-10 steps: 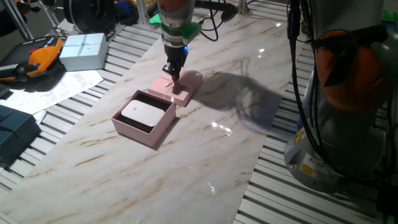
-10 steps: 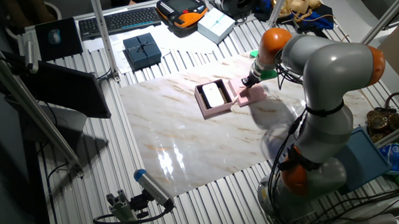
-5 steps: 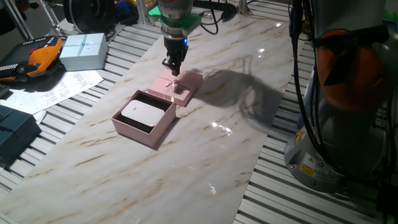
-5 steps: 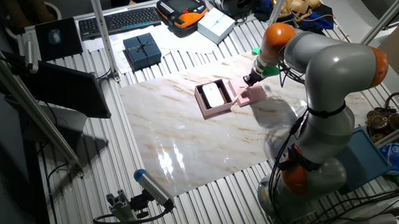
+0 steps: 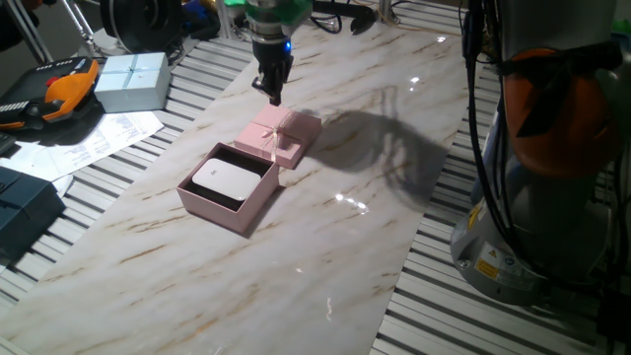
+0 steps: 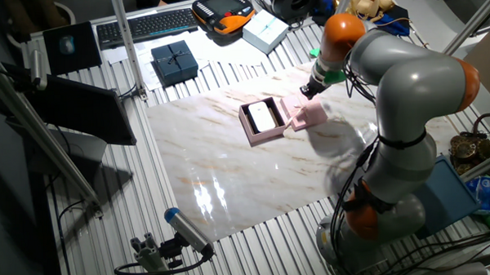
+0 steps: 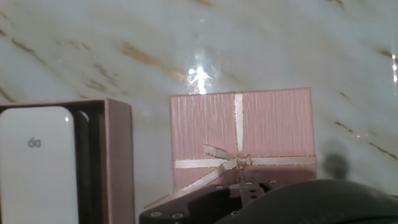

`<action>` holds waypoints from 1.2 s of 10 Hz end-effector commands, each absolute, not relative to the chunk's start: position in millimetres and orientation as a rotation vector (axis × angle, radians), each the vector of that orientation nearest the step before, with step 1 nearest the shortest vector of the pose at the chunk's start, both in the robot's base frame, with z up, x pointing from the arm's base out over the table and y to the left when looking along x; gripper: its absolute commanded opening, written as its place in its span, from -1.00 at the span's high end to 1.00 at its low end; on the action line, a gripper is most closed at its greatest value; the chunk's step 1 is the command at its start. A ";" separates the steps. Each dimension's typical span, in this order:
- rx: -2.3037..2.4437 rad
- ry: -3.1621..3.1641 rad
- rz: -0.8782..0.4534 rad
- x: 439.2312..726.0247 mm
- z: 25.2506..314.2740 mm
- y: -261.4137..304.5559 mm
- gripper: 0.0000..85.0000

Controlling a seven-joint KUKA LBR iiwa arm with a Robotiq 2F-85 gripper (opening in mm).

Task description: Open a box

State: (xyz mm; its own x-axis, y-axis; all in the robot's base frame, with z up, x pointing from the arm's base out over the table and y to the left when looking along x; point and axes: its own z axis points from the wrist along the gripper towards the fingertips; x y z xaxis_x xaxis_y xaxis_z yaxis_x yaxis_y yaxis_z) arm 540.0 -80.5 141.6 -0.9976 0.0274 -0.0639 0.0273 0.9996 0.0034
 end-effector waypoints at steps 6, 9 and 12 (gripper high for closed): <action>0.025 3.098 0.008 532.2 178.8 -50.5 1.00; -0.006 3.111 -0.002 521.6 187.5 -41.5 1.00; -0.080 3.110 -0.013 517.0 190.3 -40.2 1.00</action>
State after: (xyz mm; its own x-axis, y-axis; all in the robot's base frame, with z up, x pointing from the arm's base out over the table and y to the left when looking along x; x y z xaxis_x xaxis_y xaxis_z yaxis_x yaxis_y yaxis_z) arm 516.8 -40.1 190.6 -0.9982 -0.0528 -0.0288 -0.0525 0.9986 -0.0098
